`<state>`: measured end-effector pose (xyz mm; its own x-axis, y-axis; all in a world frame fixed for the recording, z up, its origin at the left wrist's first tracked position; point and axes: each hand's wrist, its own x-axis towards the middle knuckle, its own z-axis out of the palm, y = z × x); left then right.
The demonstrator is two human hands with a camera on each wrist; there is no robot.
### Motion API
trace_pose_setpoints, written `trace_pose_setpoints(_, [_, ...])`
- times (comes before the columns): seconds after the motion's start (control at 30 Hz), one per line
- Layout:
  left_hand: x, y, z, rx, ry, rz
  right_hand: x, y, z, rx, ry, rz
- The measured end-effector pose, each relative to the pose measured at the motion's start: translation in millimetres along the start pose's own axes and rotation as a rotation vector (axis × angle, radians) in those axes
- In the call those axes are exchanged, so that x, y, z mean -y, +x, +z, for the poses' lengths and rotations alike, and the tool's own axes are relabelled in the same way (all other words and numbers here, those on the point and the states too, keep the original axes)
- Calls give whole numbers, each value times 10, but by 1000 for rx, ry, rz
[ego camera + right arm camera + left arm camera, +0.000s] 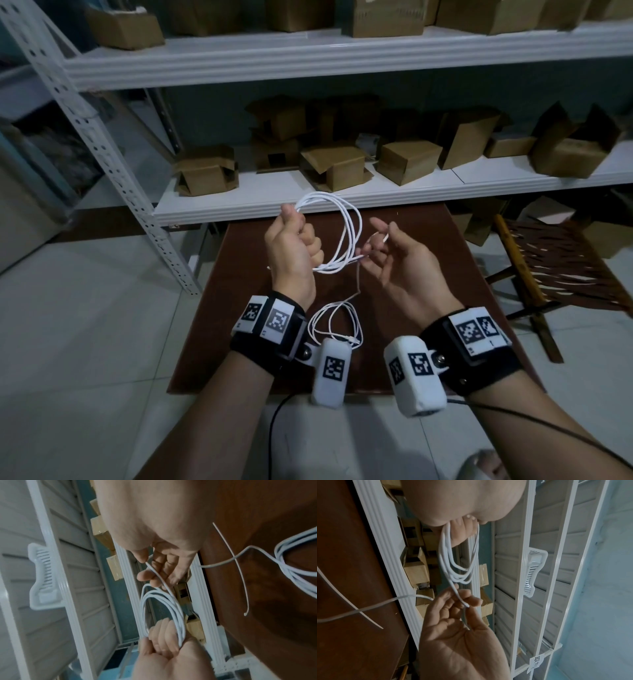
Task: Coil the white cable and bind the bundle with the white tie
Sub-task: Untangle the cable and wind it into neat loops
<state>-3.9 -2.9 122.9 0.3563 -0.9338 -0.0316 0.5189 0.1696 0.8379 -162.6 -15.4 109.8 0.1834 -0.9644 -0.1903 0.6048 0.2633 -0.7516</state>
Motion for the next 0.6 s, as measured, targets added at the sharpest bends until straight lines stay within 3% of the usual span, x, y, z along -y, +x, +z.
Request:
trace_pose_setpoints(0.23, [26, 18, -10, 81, 134, -137, 69, -46, 42, -56, -278, -246])
trace_pose_setpoints(0.4, [8, 11, -16, 100, 167, -150, 97, -81, 47, -61, -402, -295])
trace_pose_setpoints(0.6, [2, 1, 2, 100, 139, -136, 108, -161, 58, 41, -458, -260])
